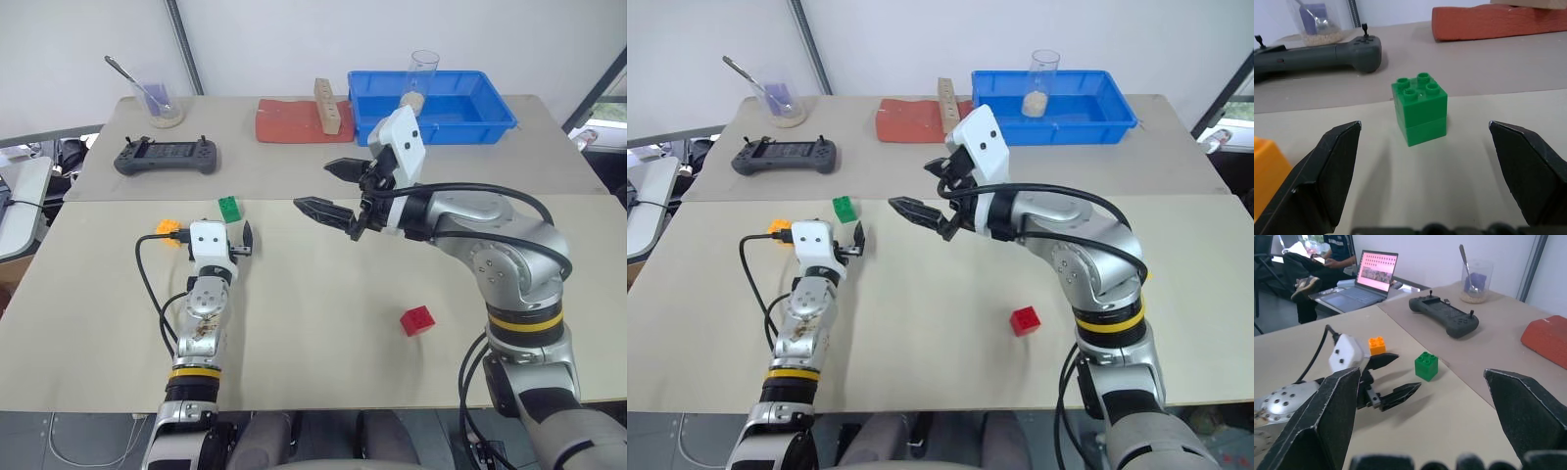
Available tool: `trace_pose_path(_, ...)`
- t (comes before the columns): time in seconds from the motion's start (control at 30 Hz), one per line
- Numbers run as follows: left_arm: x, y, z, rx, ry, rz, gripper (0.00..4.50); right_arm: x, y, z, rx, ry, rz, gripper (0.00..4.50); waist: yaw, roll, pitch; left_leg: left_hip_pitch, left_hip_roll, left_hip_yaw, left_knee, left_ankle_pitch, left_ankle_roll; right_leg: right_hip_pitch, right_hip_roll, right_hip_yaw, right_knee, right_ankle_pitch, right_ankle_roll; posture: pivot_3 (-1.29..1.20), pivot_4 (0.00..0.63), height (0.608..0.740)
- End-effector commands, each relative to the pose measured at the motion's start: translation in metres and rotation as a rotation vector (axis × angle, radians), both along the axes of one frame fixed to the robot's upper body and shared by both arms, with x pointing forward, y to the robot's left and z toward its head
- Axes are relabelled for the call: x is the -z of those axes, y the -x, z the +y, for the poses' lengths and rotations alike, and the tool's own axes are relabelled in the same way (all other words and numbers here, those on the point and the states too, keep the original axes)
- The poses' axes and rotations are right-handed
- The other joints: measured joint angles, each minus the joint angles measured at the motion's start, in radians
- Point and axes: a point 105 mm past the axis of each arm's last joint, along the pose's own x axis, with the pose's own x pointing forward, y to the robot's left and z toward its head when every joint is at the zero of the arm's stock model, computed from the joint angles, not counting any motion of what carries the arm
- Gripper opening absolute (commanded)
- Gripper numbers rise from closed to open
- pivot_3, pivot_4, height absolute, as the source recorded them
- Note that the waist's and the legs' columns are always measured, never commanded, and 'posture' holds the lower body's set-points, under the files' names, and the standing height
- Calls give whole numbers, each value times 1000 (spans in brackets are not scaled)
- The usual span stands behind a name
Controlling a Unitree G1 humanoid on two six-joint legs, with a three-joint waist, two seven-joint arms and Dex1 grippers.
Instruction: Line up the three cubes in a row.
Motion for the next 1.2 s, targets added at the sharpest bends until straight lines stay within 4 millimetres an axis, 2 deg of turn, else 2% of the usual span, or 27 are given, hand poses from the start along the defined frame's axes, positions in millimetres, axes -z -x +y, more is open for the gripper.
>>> trace_pose_path(0.03, -12, -13, -2, -3, 7, -49, 4500, -19, 6, 3, -4, -11, -76, 4451, -5, 0, 0, 0, 0, 0, 0, 0, 0, 0, 0, 0, 1, 0, 0, 0, 150, 740)
trace_pose_path(0.27, -10, -32, 3, -52, 45, -29, 4500, -22, 8, 3, 13, -9, -82, 4451, -18, 0, 0, 0, 0, 0, 0, 0, 0, -1, 0, 0, 2, 0, 0, 0, 150, 740)
trace_pose_path(0.5, -7, -39, 11, -103, 48, -9, 4500, -21, 7, 0, 49, -18, -81, 4451, -22, 0, 0, 0, 0, 0, 0, 0, 0, -2, 0, 0, 4, 0, 0, 0, 150, 740)
trace_pose_path(0.6, -7, -40, 13, -102, 47, -13, 3672, -21, 7, -3, 60, -17, -80, 4500, -23, 0, 0, 0, 0, 0, 0, 0, 0, -2, 0, 0, 5, 0, 0, 0, 150, 740)
trace_pose_path(0.77, -8, -39, 10, -87, 40, -21, 1446, -21, 4, -6, 76, -20, -83, 4500, -25, 0, 0, 0, 0, 0, 0, 0, 0, -3, 0, 0, 7, 0, 0, 0, 150, 740)
trace_pose_path(0.83, -7, -38, 9, -80, 41, -20, 1342, -22, 2, -7, 81, -20, -85, 4500, -26, 0, 0, 0, 0, 0, 0, 0, 0, -3, 0, 0, 9, 0, 0, 0, 150, 740)
trace_pose_path(0.9, -10, -37, -1, -11, 38, -27, 1342, -22, 3, -9, 83, -25, -88, 4500, -26, 0, 0, 0, 0, 0, 0, 0, 0, -3, 0, 0, 9, 0, 0, 0, 150, 740)
trace_pose_path(1.03, -21, -22, -46, 347, -15, -39, 1342, -20, 13, -23, 83, -27, -91, 4500, -22, 0, 0, -1, 0, 0, 0, 0, 0, -3, 0, 0, 9, 0, 0, 0, 150, 740)
trace_pose_path(1.13, -25, 2, -70, 643, -89, -16, 1342, -12, 33, -36, 15, 9, -73, 4500, -23, 0, 0, -6, 0, -1, 1, 0, 0, -6, 0, 0, 8, 0, 0, 0, 150, 740)
trace_pose_path(1.2, -27, 26, -84, 866, -137, 0, 1342, -2, 50, -44, -48, 70, -45, 4500, -28, 0, 0, -6, 0, -1, 1, 0, 0, -6, 0, 1, 7, 0, 0, 0, 150, 740)
